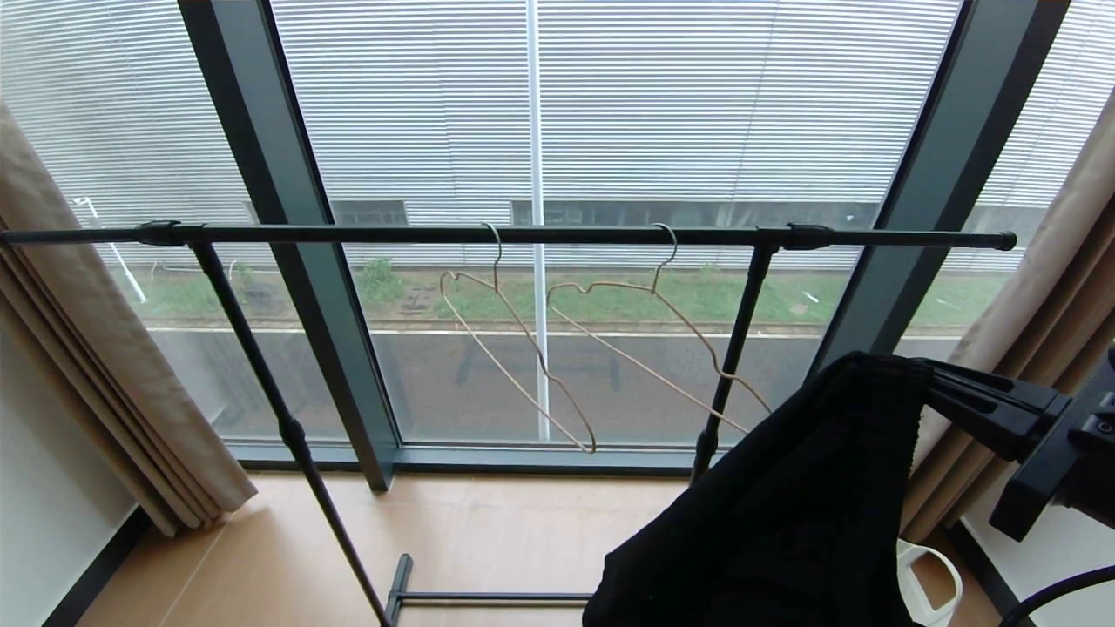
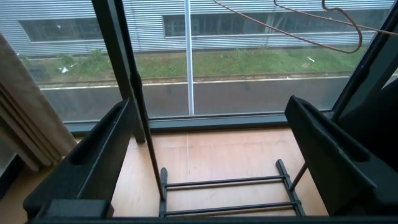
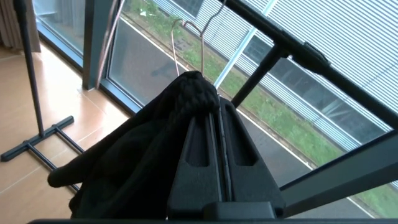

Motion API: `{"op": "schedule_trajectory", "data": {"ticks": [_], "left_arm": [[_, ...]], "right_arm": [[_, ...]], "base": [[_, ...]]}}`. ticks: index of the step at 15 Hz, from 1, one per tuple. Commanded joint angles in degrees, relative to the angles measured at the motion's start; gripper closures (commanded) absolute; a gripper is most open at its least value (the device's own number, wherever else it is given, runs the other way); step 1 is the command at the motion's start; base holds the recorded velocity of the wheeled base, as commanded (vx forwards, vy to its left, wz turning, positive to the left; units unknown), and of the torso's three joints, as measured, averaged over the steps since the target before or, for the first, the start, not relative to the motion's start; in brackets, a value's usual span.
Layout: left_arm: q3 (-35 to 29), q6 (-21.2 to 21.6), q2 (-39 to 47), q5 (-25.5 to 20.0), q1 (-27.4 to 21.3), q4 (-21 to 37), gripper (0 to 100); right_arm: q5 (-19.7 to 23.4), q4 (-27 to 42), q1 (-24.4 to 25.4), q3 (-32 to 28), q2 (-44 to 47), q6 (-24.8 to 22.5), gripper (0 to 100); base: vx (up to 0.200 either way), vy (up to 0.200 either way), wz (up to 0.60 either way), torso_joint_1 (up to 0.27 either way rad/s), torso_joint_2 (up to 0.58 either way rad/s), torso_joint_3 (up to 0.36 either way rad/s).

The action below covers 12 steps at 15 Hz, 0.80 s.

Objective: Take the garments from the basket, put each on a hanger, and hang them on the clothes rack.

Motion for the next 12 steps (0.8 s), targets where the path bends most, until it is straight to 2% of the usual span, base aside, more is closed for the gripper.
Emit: {"op": "schedule_trajectory", "data": {"ticks": [1,9,12], "left_arm": [[0.0,0.0,0.0,0.0,0.0,0.0,0],[0.2,0.0,0.0,0.1,0.0,-0.1,0],[0.2,0.0,-0.1,0.1,0.0,-0.1,0]], "right_arm": [[0.1,0.0,0.0,0.2,-0.1,0.0,100],[0.2,-0.1,0.2,0.9,-0.3,-1.2,100],[0.2,0.0,0.3,0.9,-0.1,-1.3,100]], "base": [[0.0,0.0,0.0,0.0,0.0,0.0],[0.0,0.0,0.0,0.0,0.0,0.0],[-0.2,0.0,0.0,0.007,0.0,0.001]]}}
